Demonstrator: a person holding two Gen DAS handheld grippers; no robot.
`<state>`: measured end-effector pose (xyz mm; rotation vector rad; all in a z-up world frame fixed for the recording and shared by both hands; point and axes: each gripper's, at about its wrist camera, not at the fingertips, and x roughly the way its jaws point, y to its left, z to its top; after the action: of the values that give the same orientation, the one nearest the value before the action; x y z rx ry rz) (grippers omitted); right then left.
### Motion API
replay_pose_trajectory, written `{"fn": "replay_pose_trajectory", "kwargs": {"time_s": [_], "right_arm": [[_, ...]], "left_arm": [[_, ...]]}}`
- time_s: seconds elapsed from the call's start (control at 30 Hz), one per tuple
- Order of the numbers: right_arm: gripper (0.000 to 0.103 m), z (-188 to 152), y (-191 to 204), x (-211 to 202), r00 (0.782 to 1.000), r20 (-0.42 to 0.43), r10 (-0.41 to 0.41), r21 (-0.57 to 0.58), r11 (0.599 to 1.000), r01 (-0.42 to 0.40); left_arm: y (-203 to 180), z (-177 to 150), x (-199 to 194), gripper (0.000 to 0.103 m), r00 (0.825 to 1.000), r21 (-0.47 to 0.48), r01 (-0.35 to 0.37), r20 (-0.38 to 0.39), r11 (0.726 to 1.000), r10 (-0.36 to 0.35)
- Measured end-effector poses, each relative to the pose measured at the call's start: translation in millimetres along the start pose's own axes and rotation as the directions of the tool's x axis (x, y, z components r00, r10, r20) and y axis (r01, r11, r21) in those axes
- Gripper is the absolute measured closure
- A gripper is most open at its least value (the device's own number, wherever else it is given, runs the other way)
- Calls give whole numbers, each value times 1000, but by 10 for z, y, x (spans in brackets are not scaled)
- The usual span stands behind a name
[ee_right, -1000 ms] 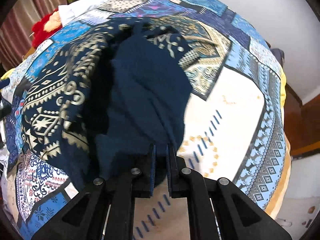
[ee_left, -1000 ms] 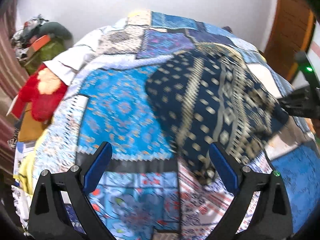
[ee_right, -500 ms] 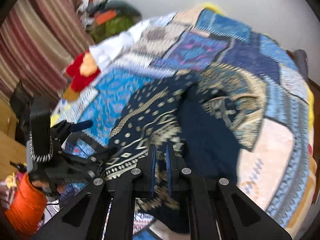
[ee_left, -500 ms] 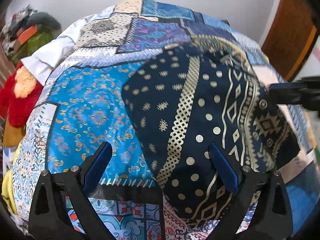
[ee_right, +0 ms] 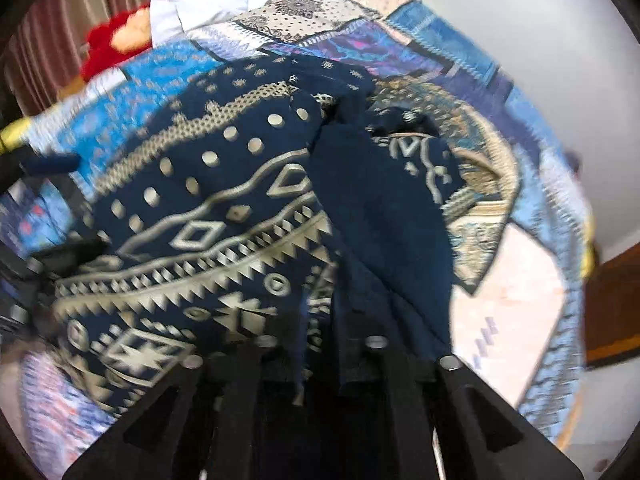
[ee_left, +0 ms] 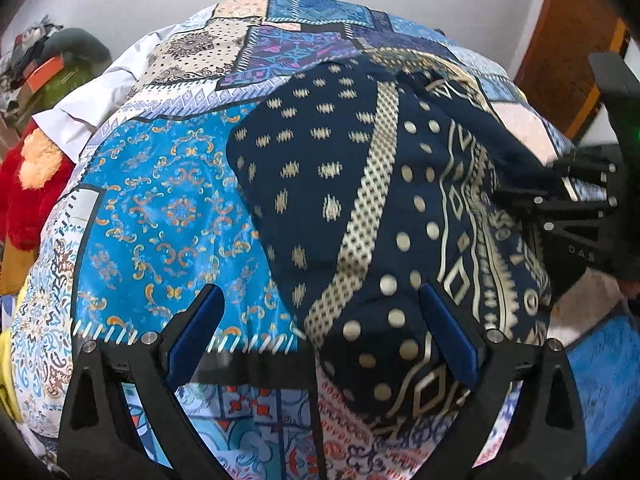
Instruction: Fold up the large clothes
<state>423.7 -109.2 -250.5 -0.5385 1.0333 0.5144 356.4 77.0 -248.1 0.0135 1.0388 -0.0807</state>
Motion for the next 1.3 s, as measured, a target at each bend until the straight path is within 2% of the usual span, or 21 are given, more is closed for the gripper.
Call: {"fn": "replay_pose_trajectory", "kwargs": {"time_s": [0.07, 0.1, 0.13, 0.2, 0.27, 0.37, 0.43, 0.53, 0.6, 0.63, 0.7, 0.8, 0.87, 0.93, 1.0, 1.03, 1.1, 1.13, 1.2, 1.3], "right_arm": [[29, -51, -38, -15, 998, 16, -68, 11, 998, 68], [22, -97, -120, -14, 997, 12, -79, 30, 996, 79], [18, -133, -233, 19, 1000, 0, -31, 73, 997, 31], [17, -179, -438, 48, 997, -21, 77, 174, 982, -72], [17, -193, -541, 11, 991, -27, 131, 222, 967, -122], [14, -195, -576, -155, 991, -31, 129, 217, 969, -119], [14, -222, -656, -300, 989, -11, 145, 240, 961, -138], [10, -221, -845, -469, 970, 40, 239, 335, 912, -238], [2, -229, -958, -551, 946, 90, 310, 417, 851, -318], [0, -230, -1032, -551, 930, 118, 347, 458, 812, -361], [0, -208, -1087, -472, 908, 128, 399, 486, 773, -409], [0, -141, -1134, -215, 903, 98, 419, 516, 754, -406], [0, -123, -1173, -6, 888, 83, 453, 542, 727, -421], [0, -82, -1189, 187, 852, 96, 514, 571, 673, -470], [0, -32, -1174, 332, 795, 145, 589, 587, 596, -548], [0, -8, -1160, 368, 778, 161, 607, 584, 577, -571], [0, 87, -1068, 439, 727, 174, 664, 564, 538, -626], [0, 126, -1016, 461, 713, 166, 681, 553, 534, -639], [0, 220, -859, 497, 719, 128, 684, 515, 573, -637], [0, 316, -683, 547, 742, 88, 664, 481, 624, -616]], "left_arm": [[20, -63, -16, 3, 1000, -5, 5, -4, 1000, -5], [32, -83, -15, 3, 1000, -14, 11, -10, 1000, -11], [50, -99, -16, 3, 1000, -30, 19, -15, 999, -19], [61, -114, -60, 3, 1000, -55, 18, -8, 998, -18], [44, -142, -168, 4, 1000, -40, 19, 7, 999, -19], [43, -190, -351, 4, 1000, 23, 21, 22, 1000, -22], [109, -190, -442, 4, 999, 18, 0, 36, 1000, -1], [317, -97, -489, 4, 999, -65, 25, 39, 998, -23], [506, -5, -452, 4, 996, -156, 82, 35, 984, -78], [596, 41, -400, 4, 994, -202, 113, 29, 973, -110], [723, 100, -251, 4, 982, -279, 184, 13, 942, -189], [803, 151, 95, 4, 948, -380, 281, -35, 881, -317], [784, 170, 331, 4, 920, -413, 329, -64, 849, -387], [747, 200, 449, 2, 902, -423, 365, -61, 829, -428], [745, 247, 532, 1, 883, -438, 406, -37, 802, -467], [748, 270, 575, 0, 874, -448, 423, -29, 788, -486], [748, 303, 651, 0, 861, -464, 443, -18, 767, -508], [758, 329, 699, 0, 855, -470, 451, -17, 758, -519], [713, 367, 799, 0, 835, -481, 477, -13, 736, -550], [649, 410, 856, 0, 841, -470, 474, -8, 744, -541]]}}
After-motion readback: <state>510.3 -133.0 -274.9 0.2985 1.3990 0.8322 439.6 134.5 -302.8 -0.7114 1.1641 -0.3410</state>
